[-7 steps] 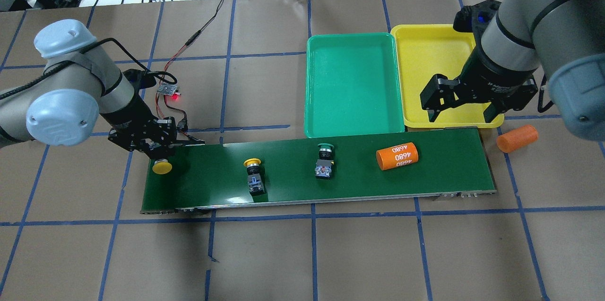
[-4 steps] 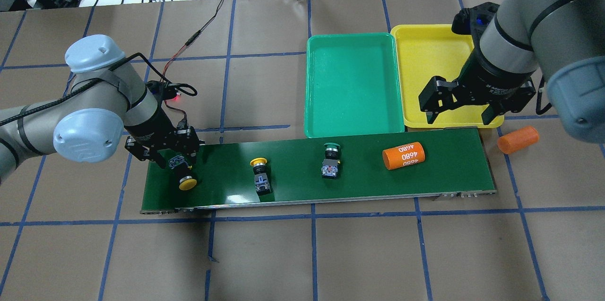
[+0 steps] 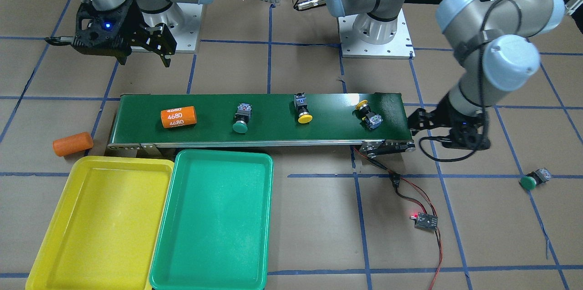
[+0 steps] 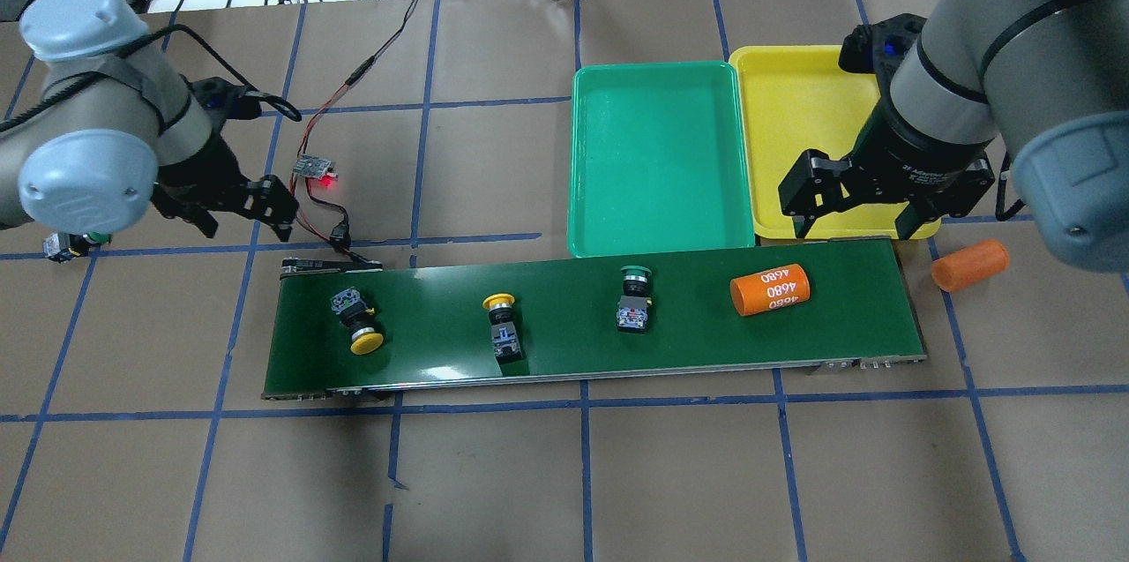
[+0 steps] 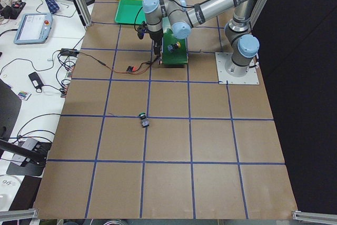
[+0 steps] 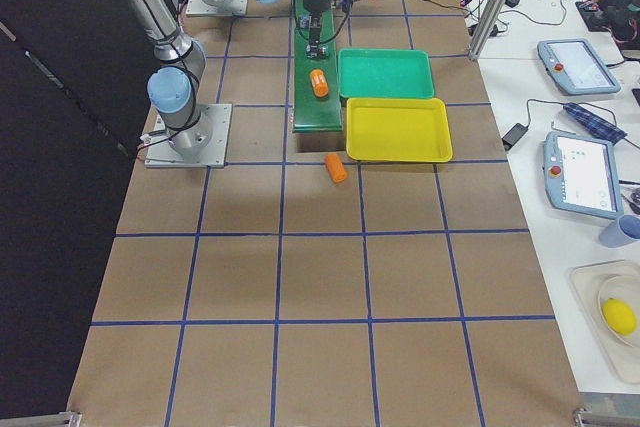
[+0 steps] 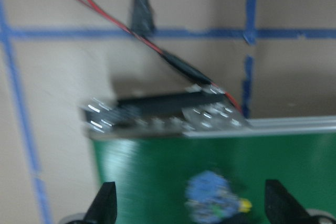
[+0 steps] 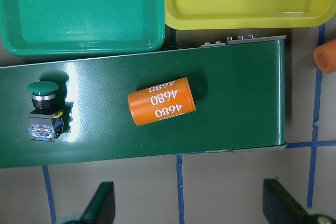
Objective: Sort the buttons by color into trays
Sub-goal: 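Set the yellow button on the belt and withdraw the left gripper, then grasp belt green button with right gripper while left gripper grasps another, then carry green button to green tray with right gripper while left sets one on belt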
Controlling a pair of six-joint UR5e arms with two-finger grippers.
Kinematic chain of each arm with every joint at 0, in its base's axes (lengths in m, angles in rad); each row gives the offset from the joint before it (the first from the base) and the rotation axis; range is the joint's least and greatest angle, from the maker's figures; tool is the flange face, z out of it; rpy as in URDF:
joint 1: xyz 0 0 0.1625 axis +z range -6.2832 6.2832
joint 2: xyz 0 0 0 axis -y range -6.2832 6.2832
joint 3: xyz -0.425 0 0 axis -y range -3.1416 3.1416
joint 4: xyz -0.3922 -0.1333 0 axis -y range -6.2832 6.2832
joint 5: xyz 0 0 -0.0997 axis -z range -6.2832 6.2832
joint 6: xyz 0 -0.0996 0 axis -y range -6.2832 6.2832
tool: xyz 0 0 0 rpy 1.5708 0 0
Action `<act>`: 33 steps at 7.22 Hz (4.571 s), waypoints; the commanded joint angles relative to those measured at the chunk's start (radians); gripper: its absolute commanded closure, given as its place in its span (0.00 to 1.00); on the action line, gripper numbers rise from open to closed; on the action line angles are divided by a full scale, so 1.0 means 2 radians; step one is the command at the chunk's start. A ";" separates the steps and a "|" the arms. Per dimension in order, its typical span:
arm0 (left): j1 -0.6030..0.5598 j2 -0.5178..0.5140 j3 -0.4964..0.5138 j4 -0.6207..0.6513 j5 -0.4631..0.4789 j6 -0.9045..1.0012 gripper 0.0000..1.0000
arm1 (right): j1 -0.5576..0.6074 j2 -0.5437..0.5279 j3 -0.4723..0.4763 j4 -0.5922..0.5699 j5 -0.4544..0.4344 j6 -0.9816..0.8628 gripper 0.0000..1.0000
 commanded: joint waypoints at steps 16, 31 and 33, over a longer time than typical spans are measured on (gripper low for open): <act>0.183 -0.127 0.059 0.052 -0.031 0.375 1.00 | 0.076 0.104 0.098 -0.143 0.038 0.063 0.00; -0.111 0.078 -0.123 0.050 -0.059 -0.244 0.00 | 0.076 0.228 -0.041 -0.238 -0.006 0.092 1.00; -0.142 0.071 0.034 -0.109 -0.063 -0.244 0.00 | 0.074 0.255 -0.046 -0.259 -0.004 0.083 1.00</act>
